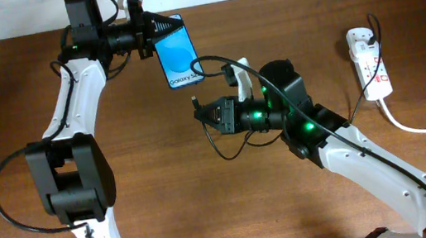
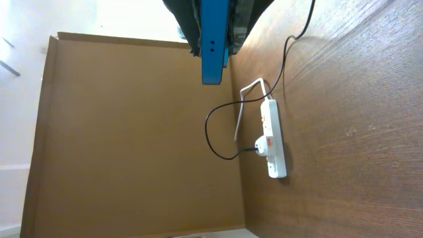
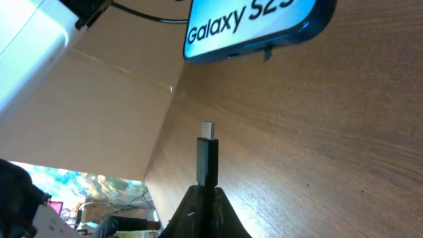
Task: Plug charger to phone and switch on socket
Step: 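Push the cable plug up into the phone's bottom port, then open the right gripper and lower the phone onto the table with left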
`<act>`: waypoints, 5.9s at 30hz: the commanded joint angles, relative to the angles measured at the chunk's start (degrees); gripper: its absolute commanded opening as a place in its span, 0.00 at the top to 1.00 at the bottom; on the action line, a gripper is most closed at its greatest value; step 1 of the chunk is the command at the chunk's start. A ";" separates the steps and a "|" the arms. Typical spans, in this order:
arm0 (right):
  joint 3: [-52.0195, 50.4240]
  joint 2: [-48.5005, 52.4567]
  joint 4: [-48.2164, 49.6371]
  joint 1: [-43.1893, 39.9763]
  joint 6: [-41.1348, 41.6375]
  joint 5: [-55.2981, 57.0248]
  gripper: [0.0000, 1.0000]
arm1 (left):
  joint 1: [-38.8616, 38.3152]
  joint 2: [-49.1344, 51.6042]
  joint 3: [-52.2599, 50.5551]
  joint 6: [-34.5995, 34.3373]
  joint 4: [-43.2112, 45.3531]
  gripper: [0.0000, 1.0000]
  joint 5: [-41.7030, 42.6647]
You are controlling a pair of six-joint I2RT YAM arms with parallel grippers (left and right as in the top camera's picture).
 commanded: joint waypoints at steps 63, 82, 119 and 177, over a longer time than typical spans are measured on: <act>0.28 4.52 7.72 0.26 5.70 -4.52 0.96 | -1.29 0.28 0.11 0.13 0.55 1.00 5.38; 0.33 1.36 6.49 -0.83 3.89 -2.84 0.96 | -1.29 0.28 0.11 0.57 0.72 1.00 5.16; 0.33 1.31 6.51 -2.64 5.81 -4.33 0.96 | -1.49 0.28 0.11 0.50 0.68 1.00 5.38; 0.33 -1.75 -2.03 -17.07 -7.43 -4.59 0.28 | -2.49 0.28 0.11 5.81 -1.14 1.00 6.91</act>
